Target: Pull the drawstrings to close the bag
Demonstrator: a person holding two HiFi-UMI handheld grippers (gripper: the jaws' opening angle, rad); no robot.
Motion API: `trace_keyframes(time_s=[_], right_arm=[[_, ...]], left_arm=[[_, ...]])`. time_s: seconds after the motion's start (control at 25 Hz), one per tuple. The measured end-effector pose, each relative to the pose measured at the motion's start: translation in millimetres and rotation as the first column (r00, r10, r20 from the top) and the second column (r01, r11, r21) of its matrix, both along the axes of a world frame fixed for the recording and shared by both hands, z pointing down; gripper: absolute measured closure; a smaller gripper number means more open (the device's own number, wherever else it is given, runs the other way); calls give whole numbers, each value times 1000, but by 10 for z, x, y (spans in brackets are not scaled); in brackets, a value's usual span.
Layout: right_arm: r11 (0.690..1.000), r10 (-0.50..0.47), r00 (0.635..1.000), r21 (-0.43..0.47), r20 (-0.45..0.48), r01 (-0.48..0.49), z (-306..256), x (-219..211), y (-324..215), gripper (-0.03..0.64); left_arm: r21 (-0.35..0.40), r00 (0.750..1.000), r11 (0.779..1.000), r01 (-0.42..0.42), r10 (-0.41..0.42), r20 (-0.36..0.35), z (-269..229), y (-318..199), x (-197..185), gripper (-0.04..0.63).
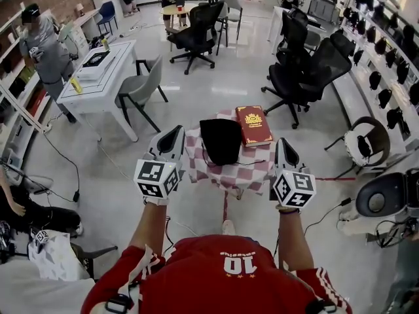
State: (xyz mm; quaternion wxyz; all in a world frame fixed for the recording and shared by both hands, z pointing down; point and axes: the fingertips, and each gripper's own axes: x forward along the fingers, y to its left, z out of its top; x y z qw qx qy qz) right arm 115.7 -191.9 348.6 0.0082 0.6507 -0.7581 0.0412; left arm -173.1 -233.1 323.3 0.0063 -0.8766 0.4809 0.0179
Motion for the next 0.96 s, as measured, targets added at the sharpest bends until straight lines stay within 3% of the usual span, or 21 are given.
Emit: trace_keyframes(time_s=[0.96], right_arm=[[1000,-19,999,19,-28,19,-72,223,-122,601]], left_arm=[[26,1000,1000,11,-11,9,-73,-75,327,588]])
